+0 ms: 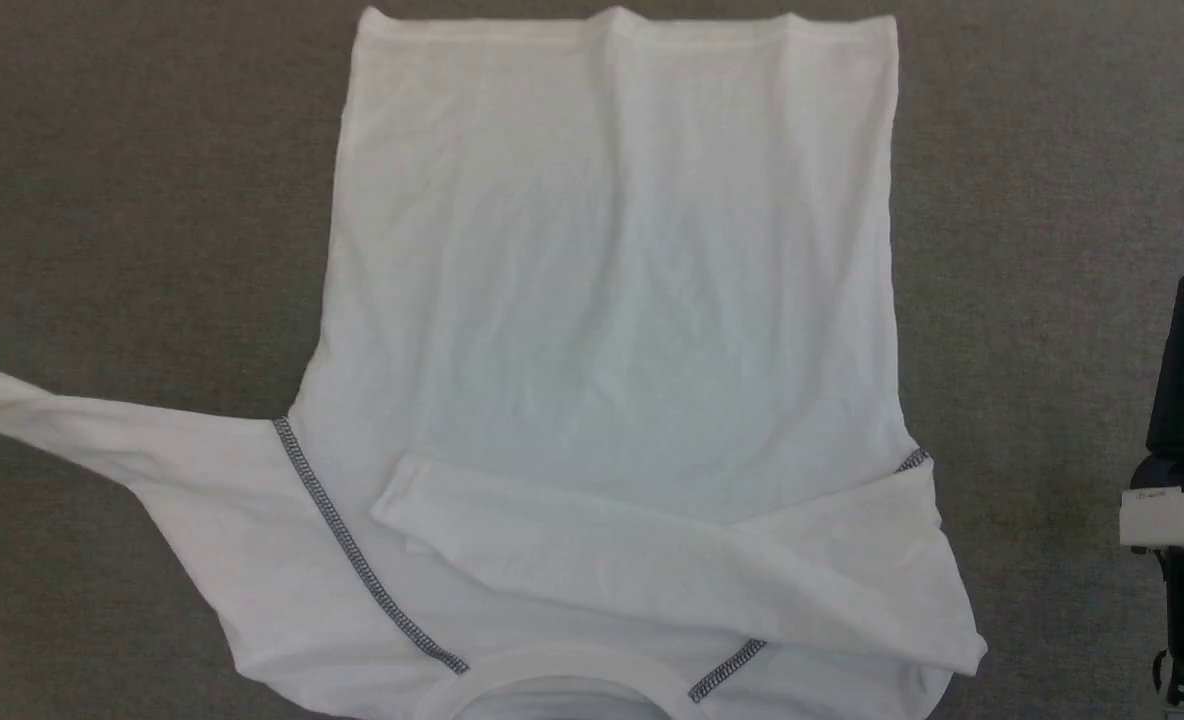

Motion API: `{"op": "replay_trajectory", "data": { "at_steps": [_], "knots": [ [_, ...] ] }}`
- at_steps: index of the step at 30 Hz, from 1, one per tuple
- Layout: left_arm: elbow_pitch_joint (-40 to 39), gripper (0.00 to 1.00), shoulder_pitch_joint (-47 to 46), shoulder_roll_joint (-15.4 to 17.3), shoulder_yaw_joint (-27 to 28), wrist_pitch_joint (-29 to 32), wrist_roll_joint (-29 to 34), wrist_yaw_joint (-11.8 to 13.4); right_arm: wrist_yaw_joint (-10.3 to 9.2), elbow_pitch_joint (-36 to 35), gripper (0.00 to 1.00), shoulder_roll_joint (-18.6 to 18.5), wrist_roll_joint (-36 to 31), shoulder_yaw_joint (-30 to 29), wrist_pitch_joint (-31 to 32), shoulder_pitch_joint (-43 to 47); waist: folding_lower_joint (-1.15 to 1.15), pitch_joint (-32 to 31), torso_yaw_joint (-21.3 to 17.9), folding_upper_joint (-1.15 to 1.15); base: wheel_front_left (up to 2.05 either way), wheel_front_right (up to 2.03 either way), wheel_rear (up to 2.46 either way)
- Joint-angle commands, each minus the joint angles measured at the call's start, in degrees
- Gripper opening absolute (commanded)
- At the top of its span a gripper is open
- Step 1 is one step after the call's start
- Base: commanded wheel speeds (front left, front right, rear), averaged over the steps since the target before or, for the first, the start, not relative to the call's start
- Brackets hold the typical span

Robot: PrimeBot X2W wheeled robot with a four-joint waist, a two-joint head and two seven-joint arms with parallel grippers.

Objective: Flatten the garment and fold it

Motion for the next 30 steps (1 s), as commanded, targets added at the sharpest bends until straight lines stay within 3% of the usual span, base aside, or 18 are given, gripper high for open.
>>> {"op": "replay_trajectory", "data": {
  "at_steps": [1, 7, 15, 20, 30],
  "knots": [
    [-1.7, 0.0, 1.8, -0.3, 0.1, -1.0, 0.7, 0.1, -0.08, 0.6, 1.0, 0.0, 0.5, 0.3, -0.5, 1.0, 0.0, -7.2, 2.8, 0.0, 0.0, 0.0, 0.0],
    [-14.7, 0.0, 8.7, -5.9, -3.9, -1.2, 1.9, -0.9, -0.08, 3.0, 1.0, 0.0, 1.9, 1.3, -1.8, 2.4, 0.0, -11.3, 2.4, 0.0, 0.0, 0.0, 0.0],
    [-29.3, 0.0, 14.5, -18.1, -19.5, 3.7, 4.6, -1.3, -0.08, 5.3, 1.0, 0.0, 3.6, 2.3, -3.2, 3.7, 0.0, -14.4, 1.0, 0.0, 0.0, 0.0, 0.0],
    [-29.1, 0.0, 15.1, -24.6, -32.3, 7.0, 6.7, -1.4, -0.08, 5.9, 1.0, 0.0, 4.0, 3.0, -3.7, 3.6, 0.0, -14.8, -1.0, 0.0, 0.0, 0.0, 0.0],
    [-21.0, 0.0, 15.3, -26.3, -55.6, 10.6, 3.9, -4.1, -0.08, 6.9, 1.0, 0.0, 4.4, 3.7, -4.4, 3.3, 0.0, -13.8, -6.3, 0.0, 0.0, 0.0, 0.0]
  ]
}}
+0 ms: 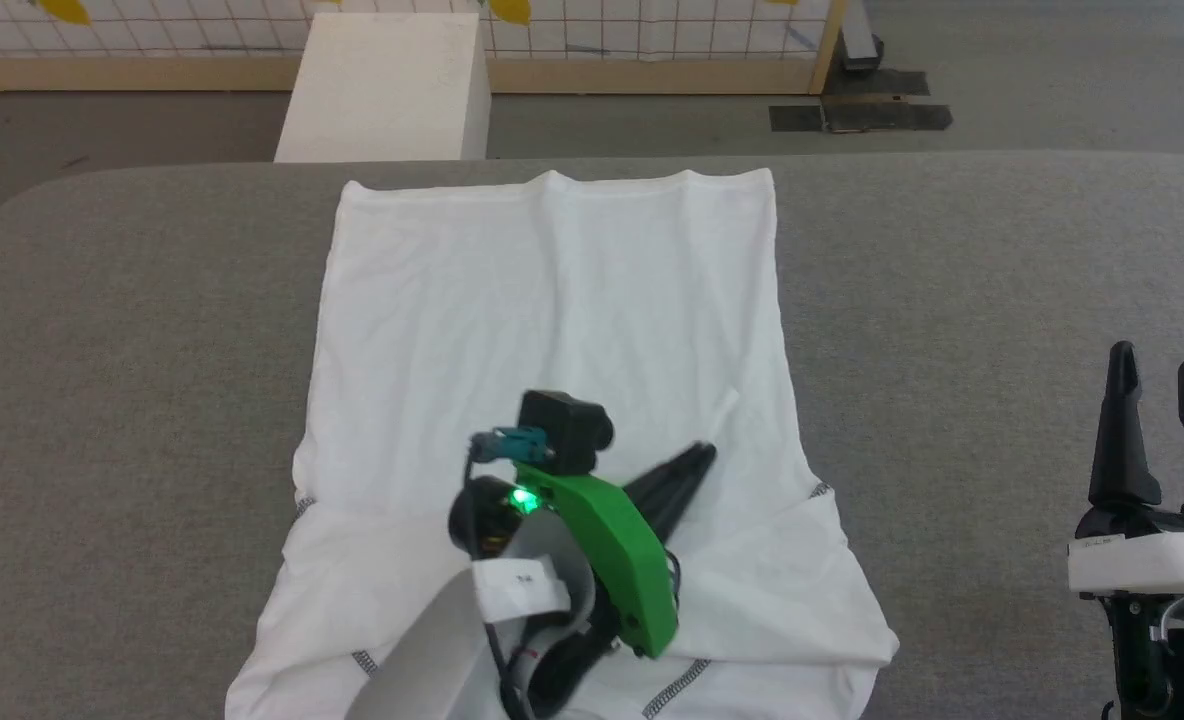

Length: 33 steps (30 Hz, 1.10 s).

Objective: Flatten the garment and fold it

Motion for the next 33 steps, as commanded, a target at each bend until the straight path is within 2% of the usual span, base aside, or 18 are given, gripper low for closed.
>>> {"op": "replay_trajectory", "data": {
  "at_steps": [1, 5, 8, 9, 10, 14, 18, 21, 24, 26, 29, 33],
  "knots": [
    [0.7, 0.0, 0.9, -0.2, -1.6, 0.7, -1.1, -0.4, -0.08, 0.3, 1.0, 0.0, 0.3, 0.1, -0.5, 0.3, 0.01, 0.6, -1.7, 0.0, 0.0, 0.0, 0.0],
    [3.3, 0.0, 2.0, -0.2, -7.7, 5.6, -3.6, -0.9, -0.08, 0.9, 1.0, 0.0, 0.7, 0.1, -1.1, 0.5, 0.01, 0.9, -2.3, 0.0, 0.0, 0.0, 0.0],
    [5.4, 0.01, 2.6, 0.3, -10.0, 9.8, -4.4, -0.9, -0.08, 1.3, 1.0, 0.0, 0.8, 0.1, -1.5, 0.5, 0.01, 0.8, -2.2, 0.0, 0.0, 0.0, 0.0],
    [6.2, 0.46, 2.9, 0.4, -10.5, 11.7, -5.0, -0.7, -0.08, 1.4, 1.0, 0.0, 0.9, 0.0, -1.6, 0.4, 0.01, 0.8, -2.0, 0.0, 0.0, 0.0, 0.0],
    [6.5, 1.0, 2.8, 0.6, -10.7, 12.8, -5.1, -0.4, -0.08, 1.4, 1.0, 0.0, 0.9, 0.0, -1.7, 0.4, 0.01, 0.8, -1.9, 0.0, 0.0, 0.0, 0.0],
    [4.6, 1.0, 2.1, 1.2, -10.2, 15.1, -6.8, -0.4, -0.08, 1.5, 1.0, 0.0, 0.7, 0.0, -1.9, 0.1, 0.01, 0.4, -0.9, 0.0, 0.0, 0.0, 0.0],
    [-0.6, 1.0, 1.2, 1.6, -4.2, 12.1, -11.2, -0.4, -0.08, 1.5, 1.0, 0.0, 0.4, 0.1, -1.9, 0.0, 0.01, -0.3, 0.2, 0.0, 0.0, 0.0, 0.0],
    [-4.8, 1.0, 0.2, 2.1, 4.4, 4.1, -13.6, 0.5, -0.08, 1.4, 1.0, 0.0, 0.1, 0.3, -1.4, 0.2, 0.01, -0.6, 1.0, 0.0, 0.0, 0.0, 0.0],
    [-5.9, 1.0, -0.9, 6.2, 11.2, -5.1, -8.2, 3.2, -0.08, 1.1, 1.0, 0.0, -0.2, 0.8, -0.6, 0.1, 0.01, -0.8, 1.3, 0.0, 0.0, 0.0, 0.0],
    [-5.6, 1.0, -0.7, 8.3, 15.3, -12.2, -4.3, 5.8, -0.08, 1.3, 1.0, 0.0, -0.4, 1.3, 1.0, 0.0, 0.01, -0.8, 1.5, 0.0, 0.0, 0.0, 0.0],
    [-4.8, 1.0, 0.9, 10.8, 19.0, -20.5, 0.4, 8.6, -0.08, 1.8, 1.0, 0.0, -0.8, 2.4, 4.7, -0.3, 0.01, -0.4, 1.7, 0.0, 0.0, 0.0, 0.0],
    [-4.5, 1.0, 3.1, 12.8, 21.2, -26.8, 4.9, 10.9, -0.08, 0.8, 1.0, 0.0, -2.4, 3.2, 7.6, -2.0, 0.01, 1.4, 2.3, 0.0, 0.0, 0.0, 0.0]
  ]
}}
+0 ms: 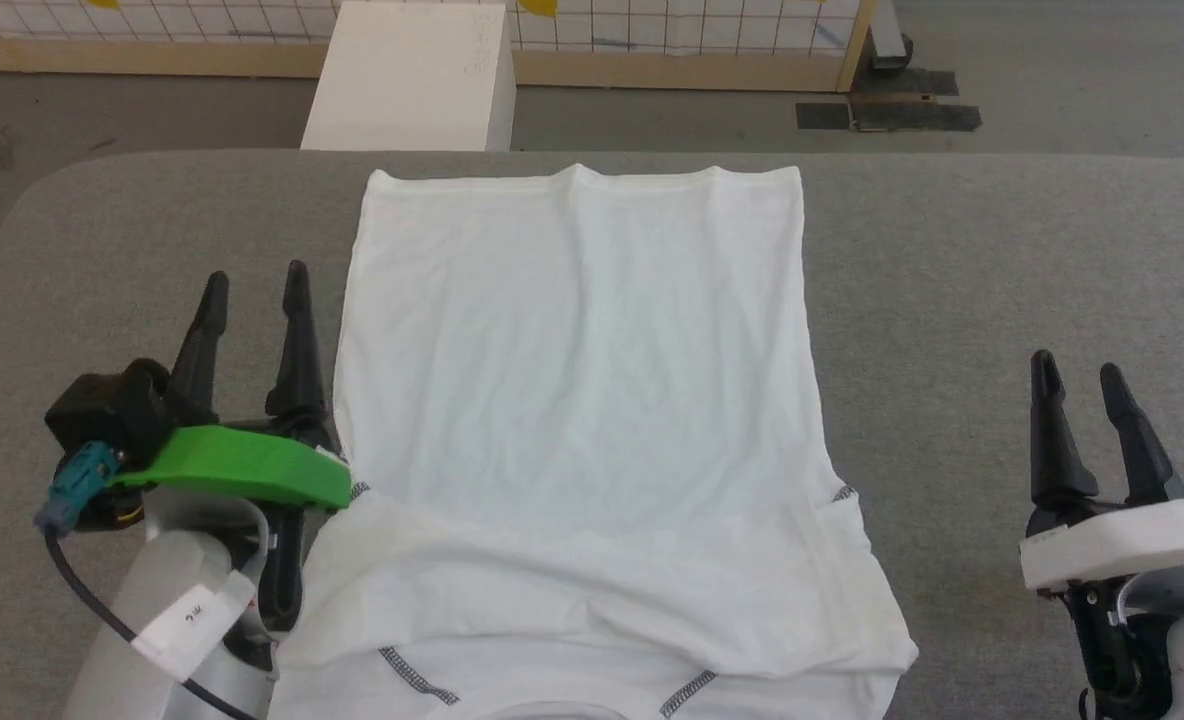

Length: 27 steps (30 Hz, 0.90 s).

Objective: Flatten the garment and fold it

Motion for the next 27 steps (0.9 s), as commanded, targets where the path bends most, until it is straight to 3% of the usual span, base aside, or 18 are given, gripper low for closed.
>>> {"op": "replay_trajectory", "data": {
  "at_steps": [1, 9, 12, 16, 27],
  "knots": [
    [-0.2, 1.0, 1.0, 0.5, 0.5, -1.1, 1.5, 0.8, -0.08, -0.5, 1.0, 0.0, -0.9, -0.2, 1.2, -1.9, 0.0, 1.6, 0.8, 0.0, 0.0, 0.0, 0.0],
    [-5.0, 1.0, 1.6, -1.1, 3.2, -3.0, 3.3, 1.7, -0.08, 1.4, 1.0, 0.0, -4.5, -2.2, 14.8, -18.4, 0.0, 10.4, 2.5, 0.0, 0.0, 0.0, 0.0],
    [-7.2, 1.0, 0.1, -2.5, 4.0, -3.1, 3.1, 0.9, -0.08, 7.6, 1.0, -0.1, -8.0, -3.8, 24.4, -31.9, 0.0, 15.5, 3.9, 0.0, 0.0, 0.0, 0.0],
    [-8.8, 1.0, -2.3, -3.4, 4.9, -3.1, 3.4, 0.3, -0.08, 13.3, 1.0, -0.4, -13.0, -4.5, 32.5, -43.7, 0.0, 20.1, 5.7, 0.0, 0.0, 0.0, 0.0],
    [-10.6, 1.0, -6.9, -5.3, 4.1, -3.2, 5.0, -1.6, -0.08, 25.7, 1.0, -1.2, -29.8, -4.5, 56.6, -66.0, 0.0, 30.2, 9.2, 0.0, 0.0, 0.0, 0.0]
  ]
}}
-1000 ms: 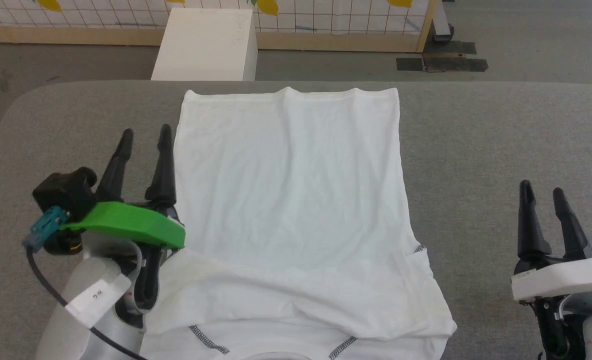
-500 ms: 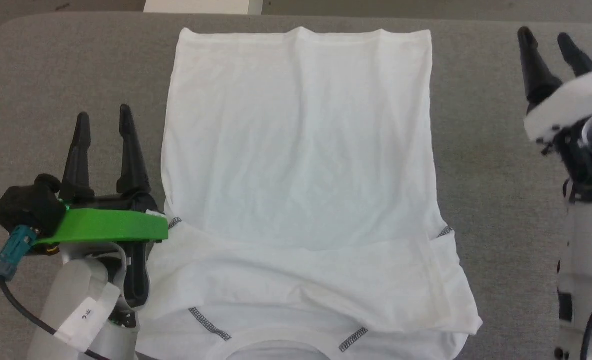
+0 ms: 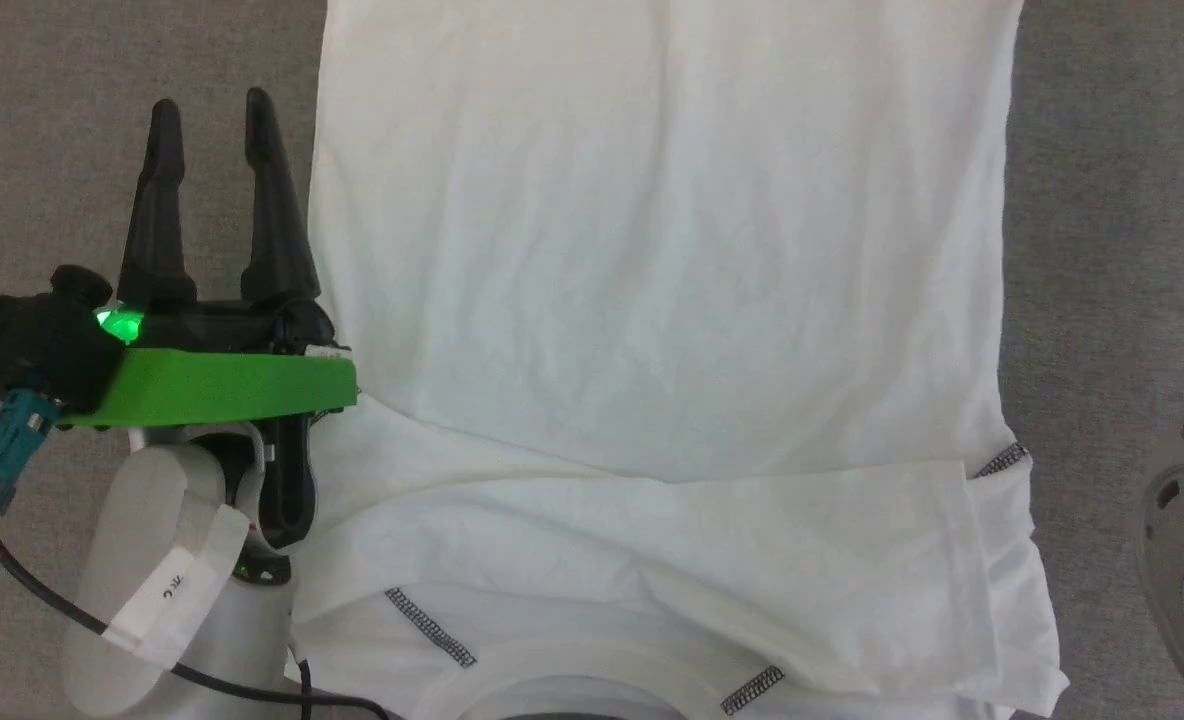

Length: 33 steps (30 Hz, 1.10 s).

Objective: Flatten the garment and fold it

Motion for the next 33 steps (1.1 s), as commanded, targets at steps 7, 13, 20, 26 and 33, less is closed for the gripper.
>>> {"op": "replay_trajectory", "data": {
  "at_steps": [7, 13, 20, 26, 33],
  "knots": [
    [-0.5, 1.0, -2.0, -1.0, -0.3, -0.4, 1.5, -1.2, -0.08, 2.8, 1.0, 0.5, -5.2, 4.6, 11.6, -5.0, -0.02, 8.5, 3.9, 0.0, 0.0, 0.0, 0.0],
    [-0.5, 1.0, -2.1, -1.1, -0.1, -0.4, 1.8, -1.7, -0.08, 2.9, 1.0, -0.7, -5.4, 7.2, 16.1, -5.0, -0.02, 9.7, 4.3, 0.0, 0.0, 0.0, 0.0],
    [-0.2, 1.0, -2.4, -0.3, 0.0, -0.1, 1.5, -2.2, -0.08, 0.5, 0.0, -0.8, -2.8, 5.9, 18.3, -3.7, -0.02, 10.3, 3.6, 0.0, 0.0, 0.0, 0.0],
    [0.4, 1.0, -9.6, 4.4, 0.2, 4.5, 1.7, -4.8, -0.08, -1.9, 0.0, -1.2, -1.1, 6.3, 15.5, -3.9, -0.02, 10.2, 1.5, 0.0, 0.0, 0.0, 0.0],
    [8.5, 1.0, -28.0, 13.3, -0.2, 22.6, -1.9, -8.1, -0.08, -2.4, 0.0, -1.0, 2.3, 9.3, 11.8, -5.3, -0.02, 10.5, -1.4, 0.0, 0.0, 0.0, 0.0]
  ]
}}
